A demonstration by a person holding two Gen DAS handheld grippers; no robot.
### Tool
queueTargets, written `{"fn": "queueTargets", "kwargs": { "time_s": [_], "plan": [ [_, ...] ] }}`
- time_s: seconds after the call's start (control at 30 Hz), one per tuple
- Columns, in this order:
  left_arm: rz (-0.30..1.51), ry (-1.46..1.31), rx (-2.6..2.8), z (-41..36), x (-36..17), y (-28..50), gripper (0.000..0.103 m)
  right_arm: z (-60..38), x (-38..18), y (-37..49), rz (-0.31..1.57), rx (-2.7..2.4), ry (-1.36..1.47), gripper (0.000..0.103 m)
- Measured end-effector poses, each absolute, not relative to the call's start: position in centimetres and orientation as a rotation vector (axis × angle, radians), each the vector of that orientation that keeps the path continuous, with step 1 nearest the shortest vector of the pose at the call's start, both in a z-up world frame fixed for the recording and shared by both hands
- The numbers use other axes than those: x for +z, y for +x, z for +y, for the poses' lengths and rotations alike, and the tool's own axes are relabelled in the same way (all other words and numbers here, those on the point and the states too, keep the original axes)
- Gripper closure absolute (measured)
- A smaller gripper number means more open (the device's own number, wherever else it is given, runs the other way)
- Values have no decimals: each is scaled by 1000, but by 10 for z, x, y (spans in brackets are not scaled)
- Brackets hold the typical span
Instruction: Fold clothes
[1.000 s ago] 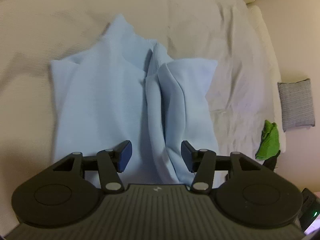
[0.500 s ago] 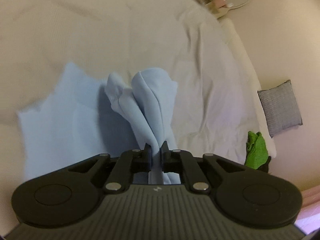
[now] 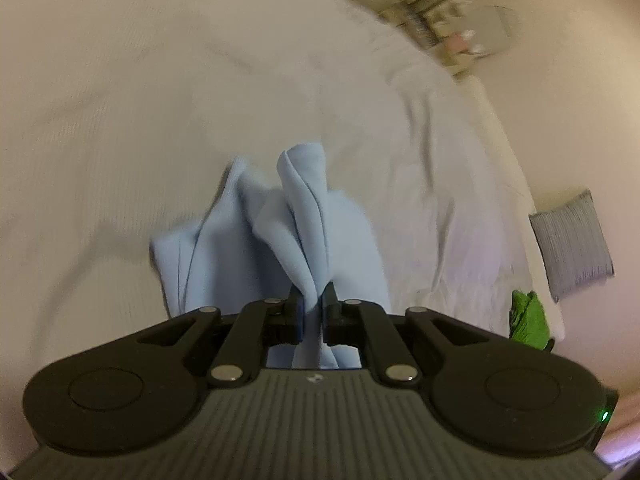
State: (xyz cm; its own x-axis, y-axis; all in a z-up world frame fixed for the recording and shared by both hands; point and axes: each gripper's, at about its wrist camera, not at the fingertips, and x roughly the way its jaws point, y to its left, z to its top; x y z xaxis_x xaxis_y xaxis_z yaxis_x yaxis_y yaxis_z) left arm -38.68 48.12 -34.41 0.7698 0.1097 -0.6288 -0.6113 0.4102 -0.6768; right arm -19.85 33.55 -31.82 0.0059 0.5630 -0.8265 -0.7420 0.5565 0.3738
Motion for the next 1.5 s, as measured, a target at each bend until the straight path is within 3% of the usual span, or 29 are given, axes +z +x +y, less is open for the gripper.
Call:
{"fn": "queueTargets", "kwargs": {
  "time_s": [0.3, 0.6, 0.67, 0.73, 0.93, 0.97, 1.0, 1.07, 1.2, 1.33, 1.43, 1.5],
  "plan": [
    [626, -1195, 542, 492, -408, -399, 97, 361, -330, -232, 1143, 1033, -297, 58],
    [589, -1245, 597, 479, -366, -435, 90, 304, -302, -214, 1128, 927, -222, 58],
    [619, -1231, 561, 464, -355, -436, 72, 288, -308, -206, 1156, 887, -177, 58],
    [639, -1235, 552, 450, -352, -438, 65, 270, -310, -199, 1206, 844, -117, 58],
    [631, -1328, 630, 436, -370, -444, 68, 231, -327, -182, 1382, 709, 137, 54],
    [626, -1342, 627, 436, -373, -442, 73, 228, -334, -180, 1409, 692, 196, 53],
    [631, -1345, 618, 434, -376, -439, 79, 224, -341, -178, 1434, 682, 257, 55],
    [625, -1347, 591, 428, -378, -433, 90, 220, -342, -177, 1429, 673, 275, 71],
    [639, -1322, 574, 415, -378, -429, 91, 216, -333, -178, 1364, 673, 207, 77],
    [706, -1303, 624, 416, -392, -429, 87, 235, -348, -184, 1372, 717, 64, 74],
    [719, -1274, 637, 418, -373, -435, 87, 236, -334, -182, 1339, 725, 6, 61],
    [712, -1236, 657, 425, -351, -440, 87, 236, -320, -176, 1280, 730, -30, 58]
  ]
}}
